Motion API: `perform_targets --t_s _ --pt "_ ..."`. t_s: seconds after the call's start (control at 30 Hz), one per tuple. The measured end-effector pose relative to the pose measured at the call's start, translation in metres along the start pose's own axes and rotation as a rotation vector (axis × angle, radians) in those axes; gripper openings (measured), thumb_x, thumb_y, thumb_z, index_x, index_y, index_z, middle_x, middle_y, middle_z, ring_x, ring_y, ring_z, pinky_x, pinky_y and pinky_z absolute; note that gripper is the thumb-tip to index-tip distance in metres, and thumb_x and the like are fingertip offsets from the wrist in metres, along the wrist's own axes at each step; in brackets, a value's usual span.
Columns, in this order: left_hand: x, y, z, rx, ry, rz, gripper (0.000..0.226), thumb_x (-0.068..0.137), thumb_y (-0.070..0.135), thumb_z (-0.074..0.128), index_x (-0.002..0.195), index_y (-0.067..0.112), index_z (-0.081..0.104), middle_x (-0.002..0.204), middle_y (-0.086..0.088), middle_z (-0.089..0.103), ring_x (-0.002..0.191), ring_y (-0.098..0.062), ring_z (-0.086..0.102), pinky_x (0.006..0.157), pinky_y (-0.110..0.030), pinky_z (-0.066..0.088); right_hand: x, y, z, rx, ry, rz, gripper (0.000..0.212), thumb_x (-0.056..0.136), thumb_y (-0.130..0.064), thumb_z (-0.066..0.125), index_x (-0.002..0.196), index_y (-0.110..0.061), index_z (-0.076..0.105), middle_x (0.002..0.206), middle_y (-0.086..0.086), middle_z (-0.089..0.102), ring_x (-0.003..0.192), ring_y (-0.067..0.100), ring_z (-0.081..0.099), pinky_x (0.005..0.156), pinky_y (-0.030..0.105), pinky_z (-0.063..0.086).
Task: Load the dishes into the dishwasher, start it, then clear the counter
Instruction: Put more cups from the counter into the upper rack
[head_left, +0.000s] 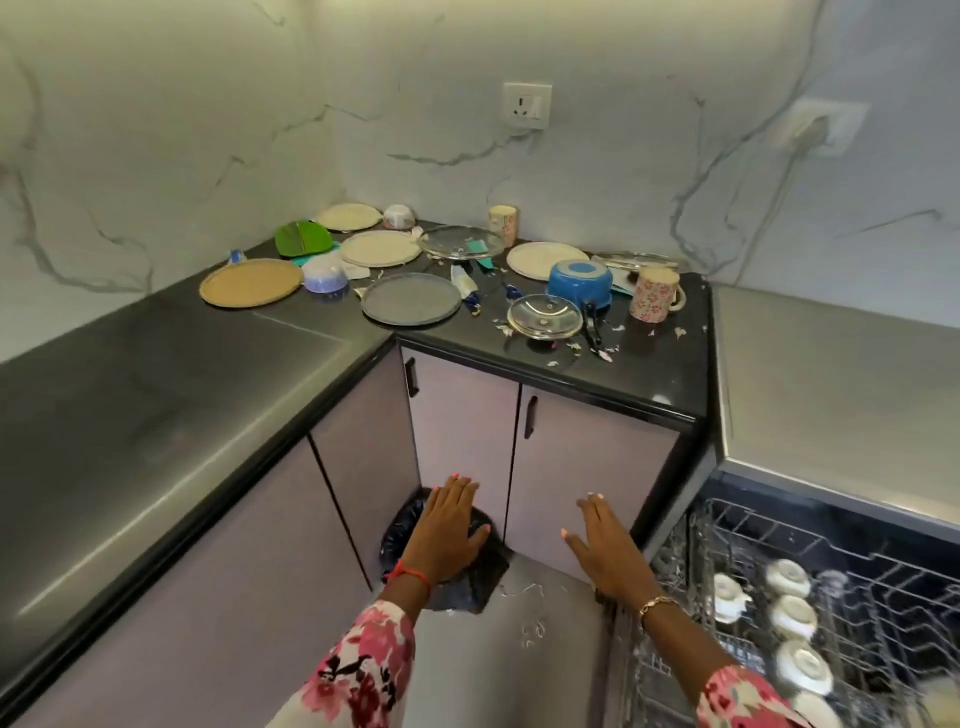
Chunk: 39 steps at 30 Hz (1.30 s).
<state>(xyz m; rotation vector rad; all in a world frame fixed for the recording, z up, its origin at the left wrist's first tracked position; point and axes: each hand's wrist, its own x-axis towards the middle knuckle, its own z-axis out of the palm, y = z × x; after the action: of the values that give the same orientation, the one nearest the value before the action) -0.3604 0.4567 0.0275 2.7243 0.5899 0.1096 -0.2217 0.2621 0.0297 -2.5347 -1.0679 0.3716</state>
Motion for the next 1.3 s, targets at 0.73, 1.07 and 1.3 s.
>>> perform_targets --t_s 0.73,1.07,1.3 --pt "0.332 -0.055 -0.073 0.027 0.042 0.069 0.065 0.098 0.036 0.043 0.150 0.011 0.014 0.159 -0.007 0.008 0.148 -0.020 0.001 0.120 -0.037 0.001 0.293 0.063 -0.141 -0.091 0.202 0.121 0.074 0.096 -0.052 0.031 0.150 -0.008 0.003 0.159 0.007 -0.003 0.147 0.019 -0.003 0.119 0.037 0.004" --pt "0.415 -0.071 -0.054 0.030 -0.098 0.072 0.066 0.100 0.038 0.037 0.151 0.013 0.004 0.160 -0.005 -0.002 0.148 -0.018 -0.005 0.121 -0.035 -0.001 0.388 0.101 -0.208 -0.173 0.344 0.171 0.076 0.094 -0.048 0.044 0.150 -0.010 0.009 0.157 0.011 0.008 0.146 0.026 0.005 0.120 0.041 0.009" --pt "0.418 -0.070 -0.042 0.147 -0.072 0.079 0.106 0.065 0.078 -0.018 0.150 0.018 -0.001 0.157 0.002 -0.011 0.147 -0.014 -0.009 0.119 -0.033 -0.008 0.440 0.123 -0.238 -0.301 0.226 0.278 0.081 0.091 -0.048 0.050 0.149 -0.009 0.010 0.158 0.013 0.003 0.146 0.030 0.001 0.117 0.048 0.006"
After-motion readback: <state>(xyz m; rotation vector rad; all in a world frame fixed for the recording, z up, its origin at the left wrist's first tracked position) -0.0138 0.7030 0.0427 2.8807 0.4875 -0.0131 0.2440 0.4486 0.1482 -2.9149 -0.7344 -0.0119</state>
